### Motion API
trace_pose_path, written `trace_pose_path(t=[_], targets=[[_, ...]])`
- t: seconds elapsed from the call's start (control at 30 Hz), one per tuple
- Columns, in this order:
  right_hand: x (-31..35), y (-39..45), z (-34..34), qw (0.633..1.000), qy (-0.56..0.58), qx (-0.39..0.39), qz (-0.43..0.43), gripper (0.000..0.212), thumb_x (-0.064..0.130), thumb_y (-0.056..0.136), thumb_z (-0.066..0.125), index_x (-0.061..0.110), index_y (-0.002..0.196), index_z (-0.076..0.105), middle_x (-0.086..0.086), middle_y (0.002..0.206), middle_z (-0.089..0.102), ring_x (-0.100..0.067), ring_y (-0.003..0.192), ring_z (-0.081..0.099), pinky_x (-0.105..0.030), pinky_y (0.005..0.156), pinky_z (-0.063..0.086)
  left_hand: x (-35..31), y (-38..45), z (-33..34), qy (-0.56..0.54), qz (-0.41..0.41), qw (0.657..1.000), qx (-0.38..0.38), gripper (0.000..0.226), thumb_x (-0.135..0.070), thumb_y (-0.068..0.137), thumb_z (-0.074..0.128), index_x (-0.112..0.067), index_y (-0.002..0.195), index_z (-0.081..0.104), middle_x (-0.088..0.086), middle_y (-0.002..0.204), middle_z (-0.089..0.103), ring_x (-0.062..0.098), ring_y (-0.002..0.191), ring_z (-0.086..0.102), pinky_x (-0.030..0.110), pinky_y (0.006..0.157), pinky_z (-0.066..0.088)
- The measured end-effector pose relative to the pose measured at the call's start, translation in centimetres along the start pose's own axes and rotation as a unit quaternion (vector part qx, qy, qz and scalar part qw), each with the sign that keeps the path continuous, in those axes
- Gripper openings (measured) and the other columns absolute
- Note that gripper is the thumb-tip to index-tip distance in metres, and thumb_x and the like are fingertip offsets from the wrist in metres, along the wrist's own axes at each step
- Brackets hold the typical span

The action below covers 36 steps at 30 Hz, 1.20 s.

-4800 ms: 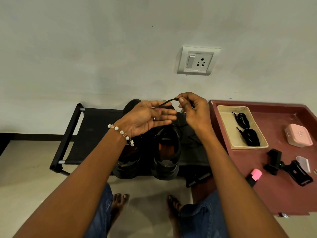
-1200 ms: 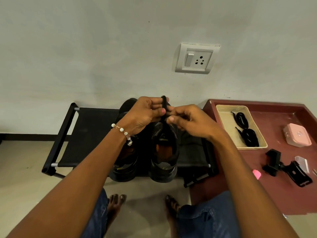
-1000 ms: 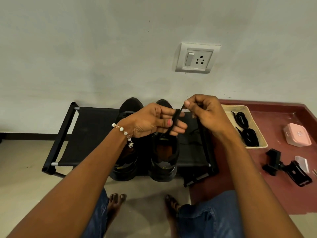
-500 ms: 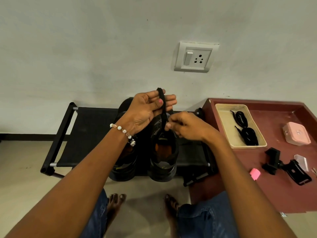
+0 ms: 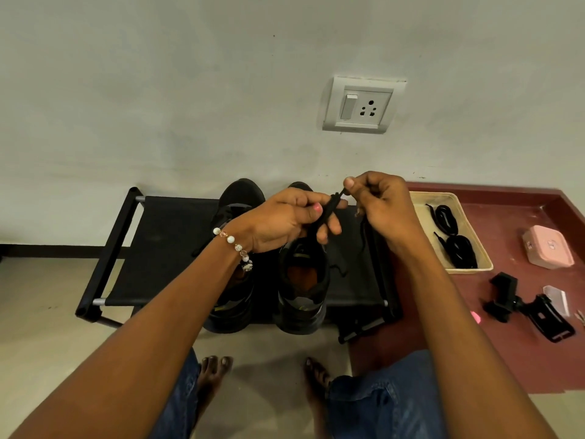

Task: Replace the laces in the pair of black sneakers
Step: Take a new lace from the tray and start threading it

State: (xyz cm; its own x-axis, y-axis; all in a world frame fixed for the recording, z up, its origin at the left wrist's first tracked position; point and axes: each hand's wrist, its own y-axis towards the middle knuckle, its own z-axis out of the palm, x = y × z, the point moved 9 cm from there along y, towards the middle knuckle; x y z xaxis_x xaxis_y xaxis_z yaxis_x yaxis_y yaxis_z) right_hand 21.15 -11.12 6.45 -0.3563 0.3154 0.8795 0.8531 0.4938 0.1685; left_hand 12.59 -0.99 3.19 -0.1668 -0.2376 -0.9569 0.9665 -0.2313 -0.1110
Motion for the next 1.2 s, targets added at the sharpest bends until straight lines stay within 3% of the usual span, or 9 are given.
trace_pose_path(t=[0.1,0.23,0.37,0.43,0.57,0.67,0.87,1.03,1.2], targets=[[-0.5,0.0,0.3,0.999,0.023,0.006,0.034,0.026,0.029,0.098,0.057,0.016,0.078,0.068,-0.001,0.056,0.052,-0.011,0.052,0.049,-0.040,0.060,0.048,-0.6,-0.1,-0.1,-0.076,0.021,0.997,-0.008,0.034,-0.002,0.102,0.031,0.006,0.129,0.051,0.006,0.079,0.062,0.008,0.056,0.046,0.024,0.064,0.048],[-0.1,-0.9,3.9,0.989,-0.029,0.134,0.048,0.030,0.019,0.102,0.048,0.019,0.076,0.064,0.003,0.057,0.049,-0.010,0.054,0.048,-0.032,0.059,0.044,-1.9,0.0,-1.9,-0.197,0.088,0.973,-0.076,0.036,-0.003,0.101,0.030,0.012,0.130,0.046,0.006,0.084,0.064,0.005,0.056,0.044,0.020,0.059,0.045],[1.6,-2.4,7.4,0.951,-0.156,0.267,-0.021,0.020,0.017,0.100,0.052,0.007,0.090,0.066,0.009,0.064,0.055,-0.002,0.058,0.053,-0.025,0.062,0.043,-2.3,-0.3,-4.5,-0.240,0.132,0.946,-0.174,0.026,-0.003,0.102,0.033,0.008,0.121,0.048,0.015,0.100,0.070,0.012,0.066,0.055,0.022,0.064,0.050],[2.3,-2.9,8.3,0.932,-0.198,0.299,-0.056,0.019,0.018,0.098,0.056,0.004,0.087,0.063,-0.003,0.069,0.060,-0.012,0.065,0.057,-0.031,0.063,0.045,-2.0,-0.3,-5.1,-0.183,0.119,0.954,-0.203,0.019,-0.003,0.103,0.033,0.002,0.109,0.050,0.015,0.107,0.069,0.015,0.073,0.060,0.025,0.072,0.052],[3.6,-2.3,6.1,0.961,-0.116,0.233,-0.088,0.013,0.016,0.095,0.060,0.009,0.089,0.069,0.001,0.083,0.070,-0.009,0.083,0.065,-0.027,0.073,0.051,-0.2,0.2,-4.7,0.026,0.036,0.981,-0.190,0.026,-0.006,0.103,0.034,0.001,0.120,0.053,0.012,0.101,0.068,0.019,0.087,0.064,0.031,0.083,0.051],[3.0,-1.0,2.4,0.991,-0.014,0.122,-0.061,0.015,0.014,0.096,0.059,0.011,0.086,0.069,0.014,0.063,0.064,0.002,0.061,0.059,-0.017,0.062,0.044,0.4,0.2,-2.8,0.114,0.010,0.986,-0.123,0.032,-0.008,0.105,0.032,0.003,0.131,0.047,0.008,0.088,0.069,0.018,0.074,0.062,0.030,0.075,0.049],[-1.0,0.1,-0.1,0.999,-0.028,0.008,0.017,0.029,0.048,0.091,0.055,0.025,0.081,0.069,0.014,0.052,0.051,-0.002,0.050,0.043,-0.031,0.057,0.034,-0.2,0.0,-0.2,-0.014,0.000,0.999,-0.044,0.035,-0.011,0.105,0.028,0.001,0.125,0.054,0.006,0.074,0.061,0.010,0.051,0.042,0.020,0.056,0.040],[-0.3,-0.7,3.1,0.985,-0.107,0.129,0.032,0.023,0.020,0.101,0.050,0.019,0.085,0.067,0.006,0.063,0.055,0.002,0.053,0.050,-0.017,0.056,0.039,-1.4,0.0,-2.4,-0.182,0.074,0.974,-0.109,0.038,-0.012,0.104,0.030,0.010,0.130,0.048,0.006,0.079,0.057,0.006,0.051,0.041,0.019,0.054,0.040],[1.3,-2.1,7.3,0.939,-0.235,0.249,-0.035,0.021,0.014,0.100,0.050,0.001,0.093,0.066,-0.013,0.080,0.065,-0.028,0.078,0.062,-0.042,0.075,0.051,-1.6,-0.2,-5.1,-0.198,0.109,0.949,-0.222,0.022,-0.008,0.104,0.034,0.002,0.115,0.050,0.012,0.099,0.070,0.015,0.071,0.061,0.025,0.071,0.052]])
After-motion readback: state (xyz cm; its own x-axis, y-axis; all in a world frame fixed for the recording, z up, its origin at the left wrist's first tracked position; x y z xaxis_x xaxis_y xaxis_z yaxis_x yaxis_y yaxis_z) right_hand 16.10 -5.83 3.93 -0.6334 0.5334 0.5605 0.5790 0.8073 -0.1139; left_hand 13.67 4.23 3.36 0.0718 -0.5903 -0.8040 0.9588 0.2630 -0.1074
